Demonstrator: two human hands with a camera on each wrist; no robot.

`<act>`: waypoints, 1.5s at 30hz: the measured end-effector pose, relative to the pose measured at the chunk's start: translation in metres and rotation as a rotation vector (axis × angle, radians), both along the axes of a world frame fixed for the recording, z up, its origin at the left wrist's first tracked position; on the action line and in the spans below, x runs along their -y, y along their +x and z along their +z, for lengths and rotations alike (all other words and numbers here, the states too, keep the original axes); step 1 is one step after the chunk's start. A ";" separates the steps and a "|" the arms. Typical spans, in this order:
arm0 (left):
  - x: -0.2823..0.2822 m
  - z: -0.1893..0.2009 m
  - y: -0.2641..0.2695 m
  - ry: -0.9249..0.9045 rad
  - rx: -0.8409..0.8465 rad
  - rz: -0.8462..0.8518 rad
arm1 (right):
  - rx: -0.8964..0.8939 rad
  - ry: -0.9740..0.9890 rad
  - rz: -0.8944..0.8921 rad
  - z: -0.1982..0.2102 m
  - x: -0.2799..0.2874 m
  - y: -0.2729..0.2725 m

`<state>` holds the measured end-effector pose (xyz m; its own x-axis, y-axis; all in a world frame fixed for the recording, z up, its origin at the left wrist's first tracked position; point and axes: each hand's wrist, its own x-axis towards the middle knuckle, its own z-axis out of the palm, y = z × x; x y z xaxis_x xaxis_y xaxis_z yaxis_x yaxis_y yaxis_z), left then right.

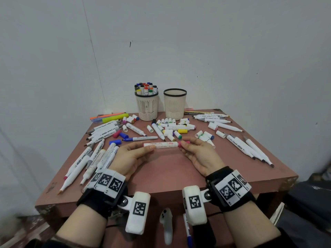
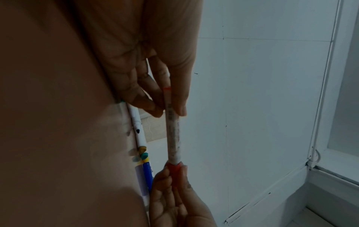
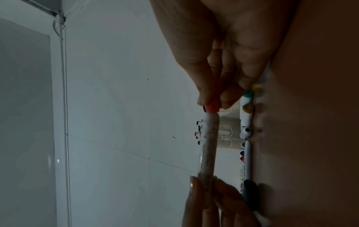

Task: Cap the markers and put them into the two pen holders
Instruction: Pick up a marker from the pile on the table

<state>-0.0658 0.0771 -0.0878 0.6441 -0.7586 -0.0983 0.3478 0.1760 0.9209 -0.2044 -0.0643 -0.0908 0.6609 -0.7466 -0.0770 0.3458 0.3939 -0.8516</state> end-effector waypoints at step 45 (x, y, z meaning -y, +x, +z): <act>-0.017 0.040 -0.024 -0.142 0.177 0.327 | 0.087 -0.292 0.124 0.005 -0.014 -0.001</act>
